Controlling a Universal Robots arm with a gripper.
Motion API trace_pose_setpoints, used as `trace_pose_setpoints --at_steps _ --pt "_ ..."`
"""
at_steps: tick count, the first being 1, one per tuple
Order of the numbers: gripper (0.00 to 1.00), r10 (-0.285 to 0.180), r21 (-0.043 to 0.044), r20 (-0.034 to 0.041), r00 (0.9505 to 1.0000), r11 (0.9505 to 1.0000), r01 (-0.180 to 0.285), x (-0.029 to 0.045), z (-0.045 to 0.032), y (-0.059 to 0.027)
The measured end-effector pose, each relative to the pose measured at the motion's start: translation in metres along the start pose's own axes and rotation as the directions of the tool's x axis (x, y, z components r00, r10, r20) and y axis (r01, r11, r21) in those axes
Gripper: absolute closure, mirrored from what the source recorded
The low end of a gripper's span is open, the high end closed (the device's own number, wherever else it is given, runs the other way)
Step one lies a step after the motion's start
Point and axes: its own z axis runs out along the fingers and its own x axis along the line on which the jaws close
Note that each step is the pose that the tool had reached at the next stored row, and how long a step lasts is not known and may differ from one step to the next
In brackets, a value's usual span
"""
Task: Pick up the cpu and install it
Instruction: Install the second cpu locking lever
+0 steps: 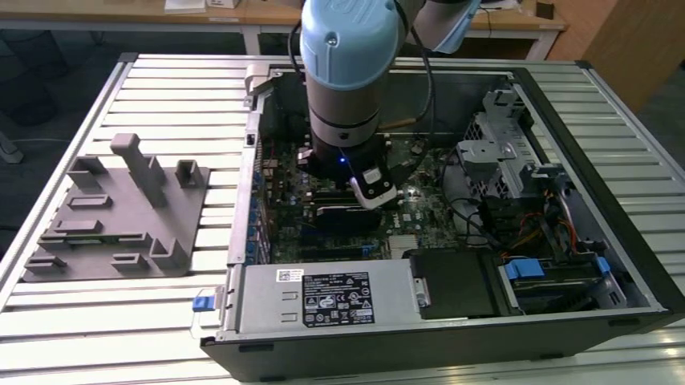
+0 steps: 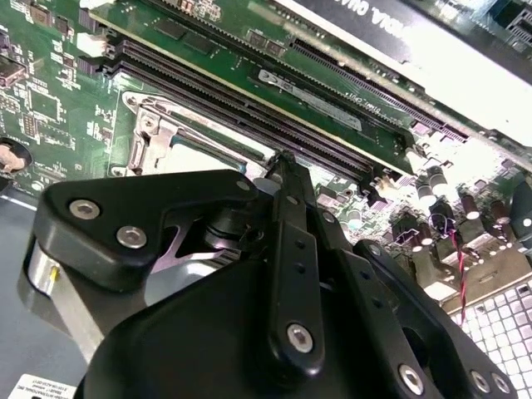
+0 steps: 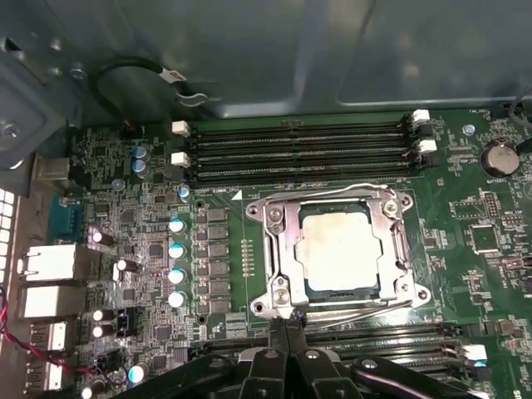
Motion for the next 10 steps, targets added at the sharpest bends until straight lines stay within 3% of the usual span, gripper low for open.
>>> trace_pose_setpoints --at_steps 10 --pt "0.89 0.001 -0.0344 -0.0025 1.0 0.9994 -0.002 0.0057 0.0053 -0.0068"
